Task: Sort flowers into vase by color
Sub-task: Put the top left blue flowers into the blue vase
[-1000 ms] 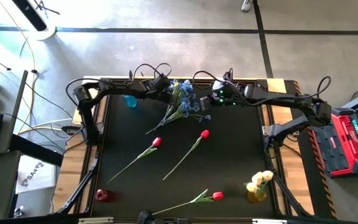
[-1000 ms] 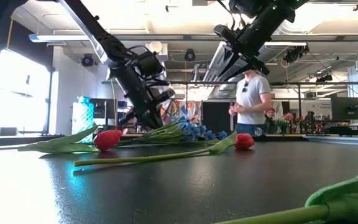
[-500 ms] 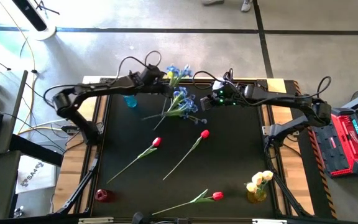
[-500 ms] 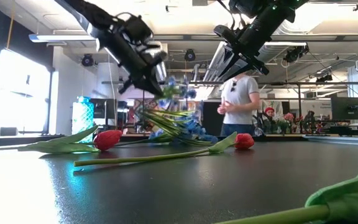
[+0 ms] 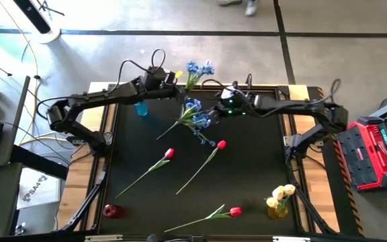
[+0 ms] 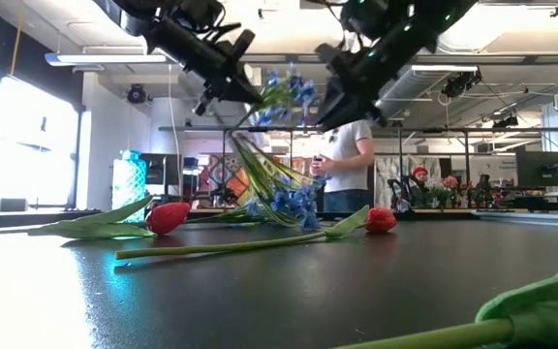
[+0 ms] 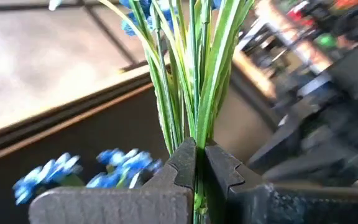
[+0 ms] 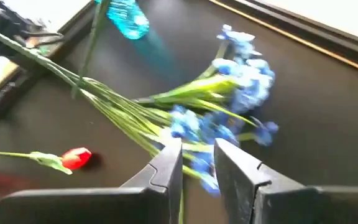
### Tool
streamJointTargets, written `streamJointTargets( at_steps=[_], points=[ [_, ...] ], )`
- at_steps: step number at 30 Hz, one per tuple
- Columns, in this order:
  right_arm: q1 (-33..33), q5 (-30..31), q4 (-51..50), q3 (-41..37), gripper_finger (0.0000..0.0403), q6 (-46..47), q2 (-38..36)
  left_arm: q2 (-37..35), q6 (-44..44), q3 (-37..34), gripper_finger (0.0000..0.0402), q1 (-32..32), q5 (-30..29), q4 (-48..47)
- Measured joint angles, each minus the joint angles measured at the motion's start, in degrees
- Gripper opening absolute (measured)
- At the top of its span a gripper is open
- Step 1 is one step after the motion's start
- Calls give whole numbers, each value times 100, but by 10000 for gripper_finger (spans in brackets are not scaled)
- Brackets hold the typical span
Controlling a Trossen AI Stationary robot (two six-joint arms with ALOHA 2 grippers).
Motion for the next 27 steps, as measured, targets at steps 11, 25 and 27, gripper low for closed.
streamJointTargets(
  at_steps=[11,25,27],
  points=[
    [90,-909,1826,0,82,-846,1548,2,500,0,0,-57,-475,-499],
    [-17,-1024,1980,-2,41,-831,2802,-178,542,0,0,-196,-619,-318],
    [-17,-1056,1893,13,21,-831,2857,-263,564,2,0,-196,-619,-343]
  ],
)
